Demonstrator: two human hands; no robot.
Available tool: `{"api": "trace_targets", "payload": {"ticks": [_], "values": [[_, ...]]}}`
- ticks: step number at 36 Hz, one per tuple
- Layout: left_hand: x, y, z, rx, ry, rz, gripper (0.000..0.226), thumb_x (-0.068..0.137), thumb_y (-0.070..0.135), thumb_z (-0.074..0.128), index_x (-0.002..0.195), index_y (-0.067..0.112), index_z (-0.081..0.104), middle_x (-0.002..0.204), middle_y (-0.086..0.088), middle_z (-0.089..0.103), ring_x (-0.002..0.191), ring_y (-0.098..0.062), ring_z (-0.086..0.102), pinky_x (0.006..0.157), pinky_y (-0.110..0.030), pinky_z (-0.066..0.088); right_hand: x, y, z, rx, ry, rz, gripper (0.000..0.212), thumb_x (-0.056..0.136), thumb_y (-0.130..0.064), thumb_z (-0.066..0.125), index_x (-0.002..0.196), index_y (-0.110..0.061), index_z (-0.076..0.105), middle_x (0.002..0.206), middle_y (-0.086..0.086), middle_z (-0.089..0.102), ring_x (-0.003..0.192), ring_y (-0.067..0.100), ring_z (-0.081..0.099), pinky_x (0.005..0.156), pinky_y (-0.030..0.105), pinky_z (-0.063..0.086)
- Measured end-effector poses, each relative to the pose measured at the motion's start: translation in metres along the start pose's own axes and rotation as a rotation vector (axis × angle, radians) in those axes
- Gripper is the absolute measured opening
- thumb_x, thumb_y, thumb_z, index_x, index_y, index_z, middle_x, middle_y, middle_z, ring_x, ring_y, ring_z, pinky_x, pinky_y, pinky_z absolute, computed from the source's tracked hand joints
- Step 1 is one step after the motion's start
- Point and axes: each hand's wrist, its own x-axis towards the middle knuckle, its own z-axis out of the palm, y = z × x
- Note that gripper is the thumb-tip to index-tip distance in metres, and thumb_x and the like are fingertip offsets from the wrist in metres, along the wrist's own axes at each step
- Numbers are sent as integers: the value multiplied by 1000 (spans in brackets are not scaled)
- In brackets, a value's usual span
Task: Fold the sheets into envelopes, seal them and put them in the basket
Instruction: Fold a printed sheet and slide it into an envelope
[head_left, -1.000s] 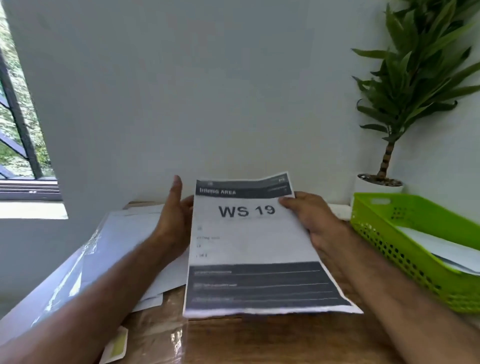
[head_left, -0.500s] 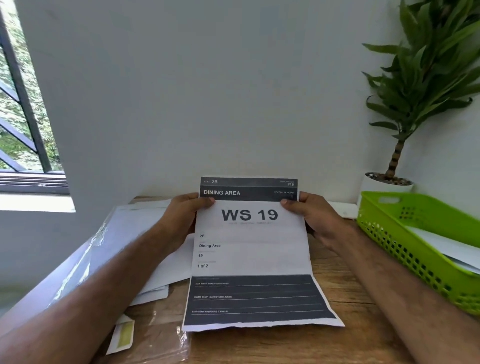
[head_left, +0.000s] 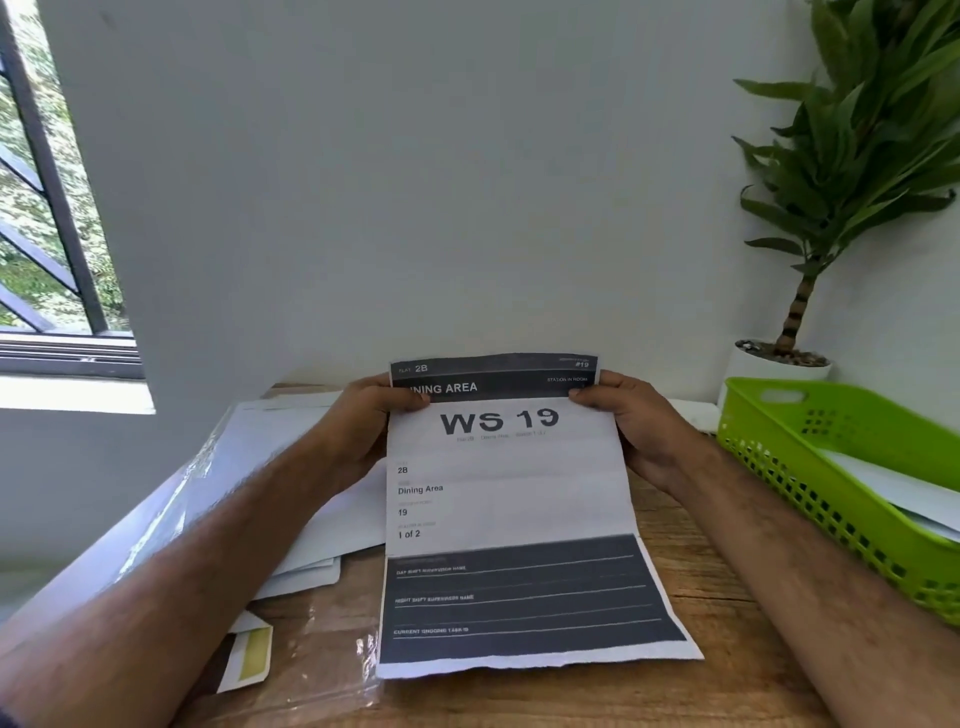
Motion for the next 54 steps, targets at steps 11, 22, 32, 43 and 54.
{"api": "trace_targets", "payload": {"ticks": [11,22,32,43,54], "values": [[3,2,-3,-157,18,25,33,89,-2,46,111,6,70,115,-23,70,96,-38,67,95,-51,51,0,-5,-5,148,-76,30,27,93,-8,50,87,-16,76,92,11,70,83,26,67,73,36,51],[1,4,-1,-19,5,22,21,83,30,69,78,9,67,77,-13,66,63,-27,61,58,-29,47,0,-3,1,26,-34,-4,8,88,-21,73,89,-14,77,94,2,74,79,18,68,65,29,54],[3,-5,2,38,75,101,38,77,-10,74,107,11,65,101,-22,69,80,-34,68,70,-39,59,2,0,5,-26,45,-55,56,69,2,85,119,-16,68,105,17,76,96,33,73,86,45,60],[3,-4,1,46,22,123,56,66,-4,84,117,8,67,106,-18,74,89,-35,72,80,-45,60,0,4,5,10,38,-53,29,74,1,82,101,-1,73,99,17,77,90,34,74,78,40,61],[6,-4,-5,105,57,184,24,76,-15,70,89,5,68,87,-19,70,77,-32,67,68,-40,58,1,7,5,44,-51,52,31,83,6,73,113,0,71,109,18,75,98,34,73,84,42,60]]}}
